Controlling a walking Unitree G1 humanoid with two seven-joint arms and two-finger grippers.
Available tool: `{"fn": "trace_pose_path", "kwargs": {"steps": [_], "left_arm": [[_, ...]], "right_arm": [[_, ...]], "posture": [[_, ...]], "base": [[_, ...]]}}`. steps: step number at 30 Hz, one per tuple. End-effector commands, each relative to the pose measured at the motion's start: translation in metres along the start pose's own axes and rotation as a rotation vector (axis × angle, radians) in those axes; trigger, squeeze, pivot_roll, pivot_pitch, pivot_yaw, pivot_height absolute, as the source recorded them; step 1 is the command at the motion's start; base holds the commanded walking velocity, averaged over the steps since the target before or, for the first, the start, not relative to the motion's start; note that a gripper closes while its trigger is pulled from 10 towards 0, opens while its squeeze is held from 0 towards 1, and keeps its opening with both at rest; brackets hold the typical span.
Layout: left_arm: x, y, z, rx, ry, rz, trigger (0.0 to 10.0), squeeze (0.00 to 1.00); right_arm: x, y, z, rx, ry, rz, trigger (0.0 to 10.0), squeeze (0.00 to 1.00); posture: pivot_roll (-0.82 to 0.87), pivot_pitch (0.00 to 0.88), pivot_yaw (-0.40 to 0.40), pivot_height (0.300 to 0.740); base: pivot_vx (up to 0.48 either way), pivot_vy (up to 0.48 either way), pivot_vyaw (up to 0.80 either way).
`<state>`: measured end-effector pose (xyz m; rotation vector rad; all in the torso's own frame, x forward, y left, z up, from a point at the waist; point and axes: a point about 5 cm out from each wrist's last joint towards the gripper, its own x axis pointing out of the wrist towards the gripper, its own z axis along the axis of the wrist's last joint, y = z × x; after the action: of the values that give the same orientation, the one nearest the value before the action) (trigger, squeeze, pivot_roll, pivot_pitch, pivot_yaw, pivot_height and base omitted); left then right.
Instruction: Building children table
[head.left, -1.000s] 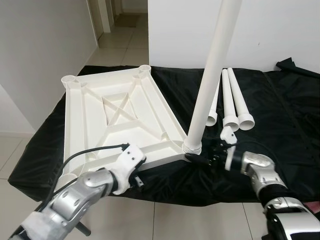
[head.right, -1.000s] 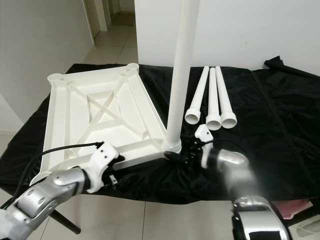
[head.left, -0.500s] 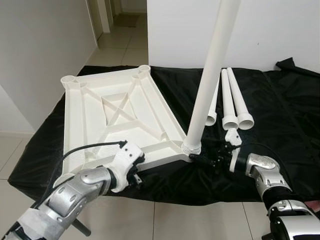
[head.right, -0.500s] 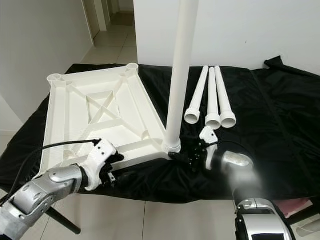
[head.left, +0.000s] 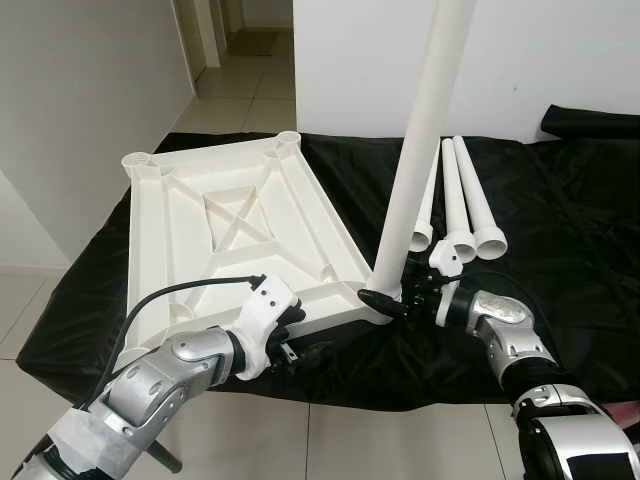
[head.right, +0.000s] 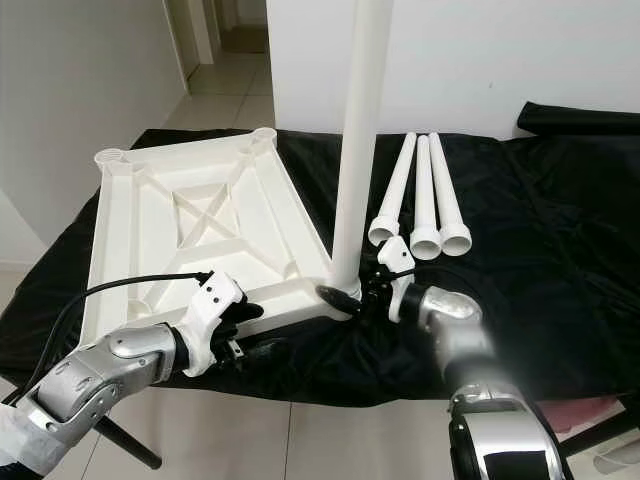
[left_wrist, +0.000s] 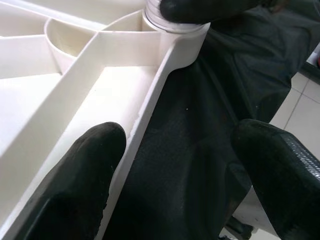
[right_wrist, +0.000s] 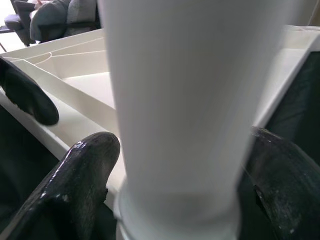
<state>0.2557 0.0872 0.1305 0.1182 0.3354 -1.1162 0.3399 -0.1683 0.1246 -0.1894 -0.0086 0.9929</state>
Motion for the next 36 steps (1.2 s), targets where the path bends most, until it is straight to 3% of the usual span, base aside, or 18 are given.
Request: {"fn": "trace_pose_path", "kwargs": {"steps": [1, 9, 12, 14, 20, 22, 23, 25, 36], "left_arm": [[0.002, -0.015, -0.001, -0.014, 0.015, -0.273, 10.0, 0.00], [0.002, -0.024, -0.003, -0.017, 0.030, -0.340, 10.0, 0.00], [-0.003, -0.029, -0.006, -0.028, 0.047, -0.380, 10.0, 0.00], [-0.015, -0.038, -0.005, -0.049, 0.055, -0.442, 10.0, 0.00], [-0.017, -0.038, -0.005, -0.043, 0.056, -0.429, 10.0, 0.00], [-0.014, -0.034, -0.006, -0.038, 0.057, -0.405, 10.0, 0.00], [-0.006, -0.022, -0.002, -0.009, 0.035, -0.311, 10.0, 0.00], [-0.003, -0.016, 0.001, -0.011, 0.019, -0.266, 10.0, 0.00], [-0.006, -0.006, 0.023, -0.002, -0.123, -0.087, 10.0, 0.00]], "right_arm": [[0.007, 0.002, 0.002, -0.021, 0.012, 0.020, 10.0, 0.00], [0.003, 0.006, -0.003, 0.012, 0.051, 0.135, 10.0, 0.00], [-0.006, 0.006, -0.005, 0.018, 0.073, 0.180, 10.0, 0.00], [-0.019, 0.009, -0.007, 0.016, 0.083, 0.242, 10.0, 0.00], [-0.023, 0.010, -0.007, -0.002, 0.081, 0.234, 10.0, 0.00], [-0.021, 0.009, -0.007, -0.002, 0.070, 0.204, 10.0, 0.00], [-0.015, 0.006, -0.004, -0.010, 0.043, 0.146, 10.0, 0.00], [-0.012, 0.005, -0.002, -0.015, 0.025, 0.119, 10.0, 0.00], [0.000, 0.013, 0.010, -0.008, -0.091, 0.050, 10.0, 0.00]], "posture": [[0.00, 0.000, 0.054, 0.740], [0.00, 0.000, 0.054, 0.740], [0.01, 0.001, 0.056, 0.740], [0.00, 0.002, 0.060, 0.740], [0.00, 0.003, 0.064, 0.740], [0.00, 0.003, 0.066, 0.740], [0.00, 0.003, 0.067, 0.740], [0.00, 0.004, 0.068, 0.740], [0.01, 0.012, 0.064, 0.740]], "base": [[0.000, 0.000, 0.00], [0.000, 0.000, 0.00], [0.000, 0.000, 0.00], [0.000, 0.000, 0.00], [0.000, 0.000, 0.00], [0.000, 0.000, 0.00], [0.000, 0.000, 0.00], [0.000, 0.000, 0.00], [0.000, 0.000, 0.00]]}}
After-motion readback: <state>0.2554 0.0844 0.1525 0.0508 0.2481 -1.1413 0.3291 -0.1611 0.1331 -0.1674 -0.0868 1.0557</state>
